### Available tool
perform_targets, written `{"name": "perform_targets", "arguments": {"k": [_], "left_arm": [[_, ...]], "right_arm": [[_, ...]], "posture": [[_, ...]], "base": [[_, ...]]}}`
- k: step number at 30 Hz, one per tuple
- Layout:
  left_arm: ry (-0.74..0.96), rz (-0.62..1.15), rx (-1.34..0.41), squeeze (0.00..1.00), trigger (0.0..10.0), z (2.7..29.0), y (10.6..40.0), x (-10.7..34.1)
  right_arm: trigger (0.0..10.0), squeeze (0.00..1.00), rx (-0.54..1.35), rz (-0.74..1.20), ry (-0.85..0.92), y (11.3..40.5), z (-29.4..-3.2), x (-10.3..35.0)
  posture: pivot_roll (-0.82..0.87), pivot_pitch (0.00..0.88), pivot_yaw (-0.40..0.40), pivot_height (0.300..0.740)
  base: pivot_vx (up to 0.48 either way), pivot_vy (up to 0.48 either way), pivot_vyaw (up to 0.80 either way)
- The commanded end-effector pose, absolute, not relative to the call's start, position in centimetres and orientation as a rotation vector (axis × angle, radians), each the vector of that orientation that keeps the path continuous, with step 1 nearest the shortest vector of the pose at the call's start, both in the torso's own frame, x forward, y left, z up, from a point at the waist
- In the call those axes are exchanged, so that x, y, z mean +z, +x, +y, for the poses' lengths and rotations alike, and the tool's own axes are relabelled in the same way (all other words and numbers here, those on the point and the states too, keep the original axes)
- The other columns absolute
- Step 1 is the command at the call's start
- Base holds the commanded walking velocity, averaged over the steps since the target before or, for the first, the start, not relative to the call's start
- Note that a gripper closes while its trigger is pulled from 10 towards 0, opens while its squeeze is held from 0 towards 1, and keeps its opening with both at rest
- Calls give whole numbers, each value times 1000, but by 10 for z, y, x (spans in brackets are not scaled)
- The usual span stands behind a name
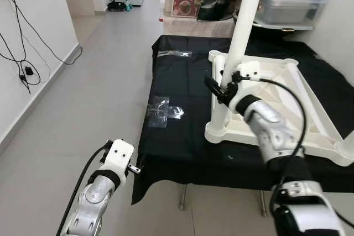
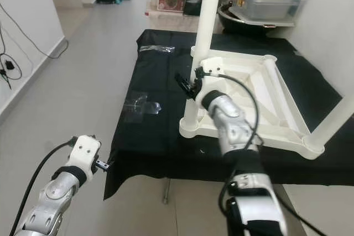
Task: Building children table
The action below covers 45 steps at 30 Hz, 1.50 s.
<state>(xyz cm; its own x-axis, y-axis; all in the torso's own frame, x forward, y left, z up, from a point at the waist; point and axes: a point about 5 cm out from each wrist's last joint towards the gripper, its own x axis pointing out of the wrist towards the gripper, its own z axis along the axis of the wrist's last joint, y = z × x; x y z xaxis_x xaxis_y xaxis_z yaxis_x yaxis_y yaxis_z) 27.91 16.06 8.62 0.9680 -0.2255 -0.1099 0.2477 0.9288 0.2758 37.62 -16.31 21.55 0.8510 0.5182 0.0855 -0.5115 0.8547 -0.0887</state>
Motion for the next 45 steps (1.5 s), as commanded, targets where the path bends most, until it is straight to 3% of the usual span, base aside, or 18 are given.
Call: {"name": "perform_targets", "arguments": {"k": [1,3,4,9,11,13,14,17,20,21,22,23,24,25,28,29,34,45], "left_arm": [[288,76,-242,0,10000,158,280,86],[286,73,-239,0,10000,158,280,87],[288,73,-234,0,10000,160,279,87],[296,79,-226,0,10000,164,276,86],[297,81,-224,0,10000,165,276,85],[297,81,-224,0,10000,165,276,85],[297,81,-227,0,10000,163,275,85],[297,80,-232,0,10000,162,275,85],[297,79,-233,0,10000,162,274,85],[298,81,-236,0,10000,163,274,85],[304,86,-242,0,10000,164,274,84],[309,90,-247,0,10000,165,275,84],[309,90,-247,0,10000,165,275,84],[312,89,-253,0,10000,164,276,84],[313,79,-258,0,10000,162,280,87],[311,74,-258,0,10000,162,282,89],[308,79,-258,0,10000,161,280,85],[302,75,-260,0,10000,157,282,86]], "right_arm": [[4980,0,723,-52,-83,374,-144,200],[4980,0,760,-37,-81,373,-142,196],[0,0,774,-21,-73,374,-139,190],[0,0,567,43,-97,385,-143,177],[0,0,-7,151,-86,394,-177,162],[0,0,-7,151,-86,394,-177,162],[0,0,-224,198,-45,387,-194,151],[275,0,-455,245,1,365,-200,131],[275,0,-475,245,13,357,-196,126],[10000,0,-429,238,41,350,-181,125],[10000,0,-329,218,65,346,-162,129],[10000,918,-192,178,111,346,-144,135],[10000,918,-192,178,111,346,-144,135],[10000,1000,-88,110,110,346,-130,148],[10000,1000,36,53,90,354,-122,167],[10000,0,107,24,92,360,-123,179],[10000,0,420,-82,59,368,-135,212],[10000,0,697,-36,-67,370,-148,202]], "posture": [[110,0,-93,740],[110,0,-93,740],[117,0,-97,740],[123,0,-98,740],[118,0,-94,740],[118,0,-94,740],[124,0,-97,740],[126,0,-85,740],[126,0,-85,740],[112,0,-72,740],[97,0,-61,740],[97,0,-61,740],[97,0,-61,740],[91,0,-57,740],[93,0,-58,740],[94,0,-61,740],[84,0,-60,740],[100,0,-77,740]], "base": [[0,0,0],[0,0,0],[0,0,0],[0,0,0],[0,0,0],[0,0,0],[0,0,0],[0,0,0],[0,0,0],[0,0,0],[0,0,0],[0,0,0],[0,0,0],[0,0,0],[0,0,0],[0,0,0],[0,0,0],[0,0,0]]}}
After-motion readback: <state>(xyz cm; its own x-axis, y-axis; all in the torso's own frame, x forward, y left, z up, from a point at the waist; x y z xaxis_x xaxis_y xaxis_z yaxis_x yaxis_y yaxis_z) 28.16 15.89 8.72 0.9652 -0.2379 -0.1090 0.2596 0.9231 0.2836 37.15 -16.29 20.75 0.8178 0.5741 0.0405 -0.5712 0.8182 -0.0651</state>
